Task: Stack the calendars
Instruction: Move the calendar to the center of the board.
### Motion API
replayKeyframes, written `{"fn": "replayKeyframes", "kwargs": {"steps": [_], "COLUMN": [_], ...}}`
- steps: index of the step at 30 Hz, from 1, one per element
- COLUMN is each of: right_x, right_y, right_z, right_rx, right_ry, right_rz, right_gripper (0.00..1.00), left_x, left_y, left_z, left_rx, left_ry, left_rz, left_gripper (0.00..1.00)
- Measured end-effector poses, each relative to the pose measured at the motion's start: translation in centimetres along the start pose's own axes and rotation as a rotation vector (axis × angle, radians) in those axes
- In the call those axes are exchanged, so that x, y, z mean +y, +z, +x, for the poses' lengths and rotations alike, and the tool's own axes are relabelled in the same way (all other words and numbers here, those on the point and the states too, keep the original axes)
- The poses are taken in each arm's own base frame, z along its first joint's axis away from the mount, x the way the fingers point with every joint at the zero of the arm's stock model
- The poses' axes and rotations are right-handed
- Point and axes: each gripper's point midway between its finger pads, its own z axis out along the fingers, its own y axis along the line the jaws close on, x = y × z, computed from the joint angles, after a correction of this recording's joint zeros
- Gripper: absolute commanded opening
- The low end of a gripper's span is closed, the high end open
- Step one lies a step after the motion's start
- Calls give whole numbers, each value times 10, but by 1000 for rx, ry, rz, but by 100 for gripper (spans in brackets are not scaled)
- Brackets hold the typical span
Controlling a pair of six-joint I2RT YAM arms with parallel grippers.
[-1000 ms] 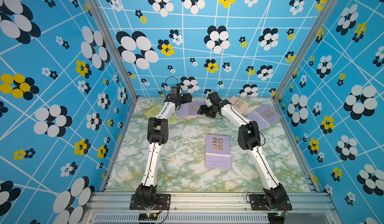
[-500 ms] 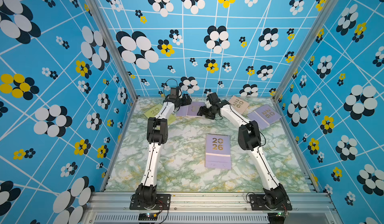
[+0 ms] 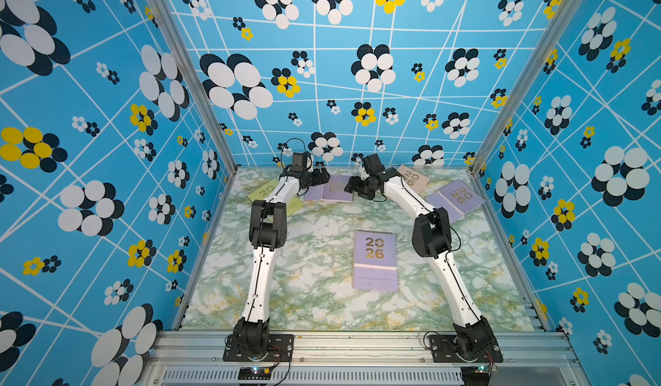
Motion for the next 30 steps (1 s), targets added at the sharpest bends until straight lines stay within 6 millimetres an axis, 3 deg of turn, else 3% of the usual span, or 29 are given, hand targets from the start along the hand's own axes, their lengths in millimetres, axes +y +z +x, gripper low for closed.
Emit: {"fn": "replayKeyframes", "kwargs": {"steps": [5, 13, 19, 30], "right_x": [9, -10, -8, -9], "right_y": [1, 25, 26, 31], "right_z": [-8, 8, 10, 17], "right_rx": [-24, 23, 34, 61], "right_ry": [14, 59, 80, 107], "right_rz": [-40, -11, -29, -37], "right_gripper": [70, 67, 62, 40], "left_x": [-1, -5, -9, -12], "left_y": [-2, -4, -5, -9], "left_z": [3, 9, 16, 25], "left_rx": [7, 21, 34, 17], "left_ry": [-1, -2, -3, 7], "left_rz": [0, 10, 21, 32], "left_gripper": [93, 92, 91, 88]}}
